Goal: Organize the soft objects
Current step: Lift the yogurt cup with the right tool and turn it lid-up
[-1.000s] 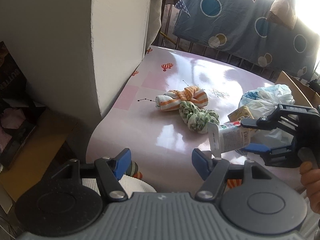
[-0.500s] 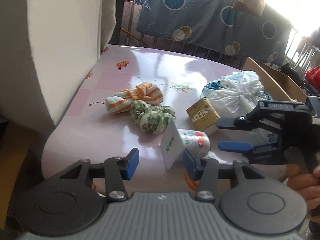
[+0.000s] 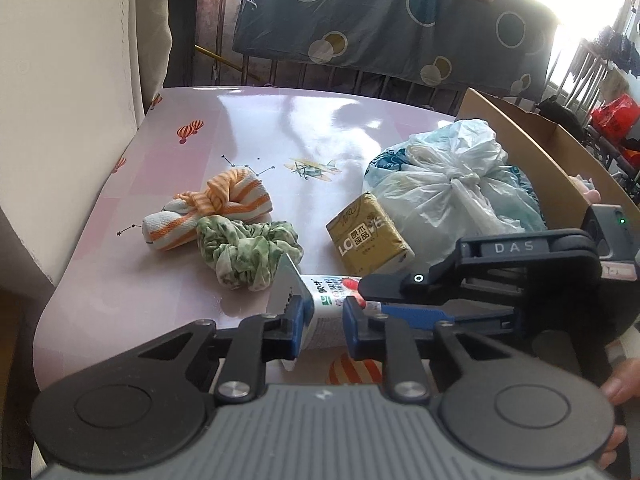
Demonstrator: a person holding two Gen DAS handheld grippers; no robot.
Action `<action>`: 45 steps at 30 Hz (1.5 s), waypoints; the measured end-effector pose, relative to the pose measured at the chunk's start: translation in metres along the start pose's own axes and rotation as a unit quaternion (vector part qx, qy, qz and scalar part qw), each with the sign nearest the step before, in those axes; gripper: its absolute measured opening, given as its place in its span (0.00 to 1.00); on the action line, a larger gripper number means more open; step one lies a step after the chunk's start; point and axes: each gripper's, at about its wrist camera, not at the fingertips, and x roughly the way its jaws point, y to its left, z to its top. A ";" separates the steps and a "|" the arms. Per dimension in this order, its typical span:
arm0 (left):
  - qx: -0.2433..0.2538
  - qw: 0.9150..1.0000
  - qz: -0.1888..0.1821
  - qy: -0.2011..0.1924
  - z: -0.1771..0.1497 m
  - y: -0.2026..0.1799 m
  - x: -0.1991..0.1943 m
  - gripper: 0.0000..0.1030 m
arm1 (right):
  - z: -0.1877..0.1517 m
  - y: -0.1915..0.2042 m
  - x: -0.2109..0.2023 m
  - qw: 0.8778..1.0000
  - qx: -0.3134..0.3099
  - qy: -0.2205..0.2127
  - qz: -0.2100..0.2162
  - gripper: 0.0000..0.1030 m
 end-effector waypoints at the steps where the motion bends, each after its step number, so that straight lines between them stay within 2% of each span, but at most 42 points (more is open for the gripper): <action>1: 0.002 1.000 -0.002 0.000 0.001 -0.002 0.000 0.21 | 0.001 -0.005 -0.003 1.000 0.007 0.000 0.005 0.28; 8: 0.032 0.999 -0.016 -0.007 0.004 -0.022 -0.002 0.21 | 0.001 -0.024 -0.011 0.999 0.042 -0.005 0.016 0.27; 14: 0.045 0.998 -0.040 0.004 0.009 -0.033 0.006 0.21 | 0.003 -0.040 -0.026 0.997 0.073 -0.012 0.022 0.28; 22: 0.049 0.997 -0.055 0.004 0.007 -0.045 0.012 0.23 | 0.000 -0.050 -0.057 0.996 0.070 -0.040 0.024 0.28; 24: 0.054 0.997 -0.054 -0.003 0.006 -0.046 0.008 0.32 | -0.001 -0.048 -0.065 0.996 0.063 -0.048 0.027 0.29; 29: 0.067 0.997 -0.036 -0.023 0.003 -0.042 -0.003 0.43 | -0.001 -0.033 -0.076 0.996 0.039 -0.062 0.043 0.31; 38: 0.054 0.998 -0.026 -0.024 -0.001 -0.024 -0.006 0.46 | -0.005 -0.002 -0.073 0.997 -0.021 -0.056 0.038 0.33; 41: 0.056 0.998 -0.024 -0.020 -0.005 -0.017 -0.007 0.58 | -0.004 0.011 -0.068 0.997 -0.041 -0.059 0.027 0.38; 43: 0.057 0.998 -0.021 -0.010 -0.005 -0.014 -0.004 0.61 | -0.004 0.016 -0.065 0.997 -0.053 -0.057 0.018 0.44; 45: 0.059 0.998 -0.020 0.005 -0.004 -0.012 0.003 0.68 | -0.003 0.020 -0.057 0.997 -0.060 -0.049 0.010 0.46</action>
